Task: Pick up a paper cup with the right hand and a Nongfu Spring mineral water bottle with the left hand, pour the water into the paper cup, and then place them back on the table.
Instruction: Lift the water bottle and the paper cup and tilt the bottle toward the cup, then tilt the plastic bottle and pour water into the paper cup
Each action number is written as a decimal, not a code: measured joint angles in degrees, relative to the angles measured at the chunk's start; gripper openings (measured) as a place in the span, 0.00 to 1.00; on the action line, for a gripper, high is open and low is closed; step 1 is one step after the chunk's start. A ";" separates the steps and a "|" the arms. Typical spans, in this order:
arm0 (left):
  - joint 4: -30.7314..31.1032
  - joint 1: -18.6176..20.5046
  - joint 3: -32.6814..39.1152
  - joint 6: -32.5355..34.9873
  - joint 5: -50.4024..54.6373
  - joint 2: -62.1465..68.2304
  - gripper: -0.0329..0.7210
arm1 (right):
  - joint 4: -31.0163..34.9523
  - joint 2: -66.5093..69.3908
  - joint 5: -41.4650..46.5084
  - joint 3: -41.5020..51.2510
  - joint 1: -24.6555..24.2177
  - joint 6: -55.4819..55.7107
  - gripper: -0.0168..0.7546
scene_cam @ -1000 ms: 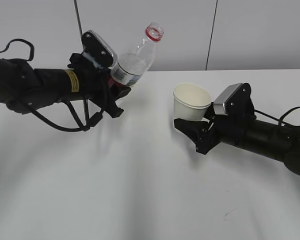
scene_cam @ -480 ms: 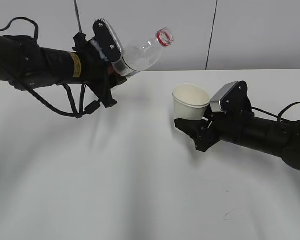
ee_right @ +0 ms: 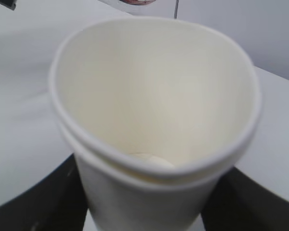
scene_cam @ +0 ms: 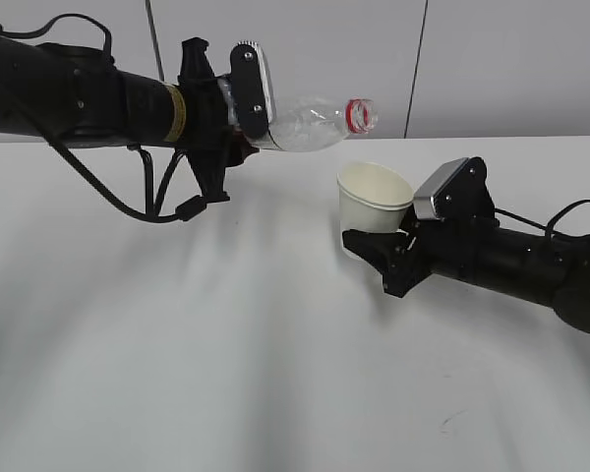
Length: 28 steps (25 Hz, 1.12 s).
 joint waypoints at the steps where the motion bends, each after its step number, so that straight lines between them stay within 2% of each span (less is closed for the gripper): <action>1: 0.75 -0.30 -0.17 0.00 0.44 0.00 0.48 | -0.31 0.00 0.00 -0.14 0.00 0.11 0.61; 7: 7.74 -1.29 -0.68 0.04 2.08 0.00 0.48 | -1.59 0.00 0.00 -0.17 0.00 0.32 0.61; 18: 11.56 -1.35 -0.72 0.05 4.55 0.00 0.48 | -4.65 -2.68 2.09 -0.17 0.00 1.48 0.61; 22: 14.96 -1.35 -0.74 0.11 4.55 0.00 0.48 | -5.59 -2.88 4.44 -0.17 0.00 1.86 0.61; 28: 16.11 -1.35 -0.74 0.17 4.55 0.00 0.47 | -6.63 -2.88 5.48 -0.17 0.09 1.95 0.61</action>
